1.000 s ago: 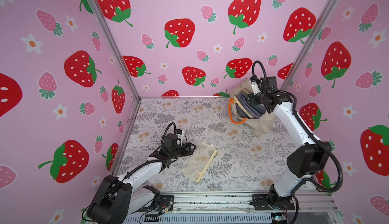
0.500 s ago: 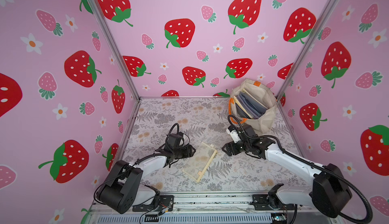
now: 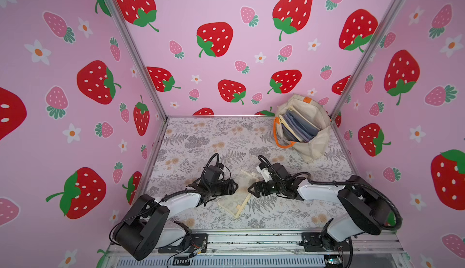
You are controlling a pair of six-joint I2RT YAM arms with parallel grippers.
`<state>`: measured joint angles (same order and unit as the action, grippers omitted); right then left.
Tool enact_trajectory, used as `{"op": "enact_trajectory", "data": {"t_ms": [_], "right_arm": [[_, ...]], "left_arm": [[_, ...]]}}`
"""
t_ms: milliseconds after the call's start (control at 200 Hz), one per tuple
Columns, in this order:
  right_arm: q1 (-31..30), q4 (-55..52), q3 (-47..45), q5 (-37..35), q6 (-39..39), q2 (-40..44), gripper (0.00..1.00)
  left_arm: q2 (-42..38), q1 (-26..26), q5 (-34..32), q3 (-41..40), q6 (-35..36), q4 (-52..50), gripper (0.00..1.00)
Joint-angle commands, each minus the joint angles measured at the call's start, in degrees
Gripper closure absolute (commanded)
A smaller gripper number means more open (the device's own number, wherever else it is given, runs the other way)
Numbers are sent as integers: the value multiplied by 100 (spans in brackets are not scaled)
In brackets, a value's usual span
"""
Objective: Put the pencil pouch into the canvas bag
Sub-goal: Pick up the pencil pouch from the center of the board.
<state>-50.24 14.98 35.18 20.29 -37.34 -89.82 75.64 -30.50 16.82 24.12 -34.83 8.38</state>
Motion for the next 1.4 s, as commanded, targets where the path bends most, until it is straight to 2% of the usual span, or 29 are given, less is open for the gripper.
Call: {"op": "enact_trajectory", "data": {"t_ms": [0, 195, 630, 725, 825, 986, 1076, 1216, 1396], "right_arm": [[8, 394, -71, -1, -310, -266, 9], [156, 1009, -187, 156, -560, -631, 10], [372, 1096, -111, 243, -486, -811, 11], [371, 1050, -142, 247, -466, -742, 11], [394, 1068, -229, 247, -468, -673, 12], [439, 1016, -299, 316, -415, -469, 12], [470, 905, -292, 421, -330, -280, 11], [520, 308, -214, 490, -39, 270, 9], [813, 13, -336, 822, 226, 1141, 8]], "left_arm": [[131, -176, -248, -185, -136, -157, 27], [344, -533, -292, -189, -326, 109, 28], [713, -955, -354, -212, -717, 689, 36], [680, -952, -404, -249, -771, 846, 43], [642, -957, -433, -233, -762, 910, 57], [597, -954, -421, -206, -759, 1006, 82], [479, -955, -422, -205, -737, 1008, 100], [-71, -932, -511, -180, -556, 732, 100], [-1278, -872, -548, 51, -85, 120, 100]]}}
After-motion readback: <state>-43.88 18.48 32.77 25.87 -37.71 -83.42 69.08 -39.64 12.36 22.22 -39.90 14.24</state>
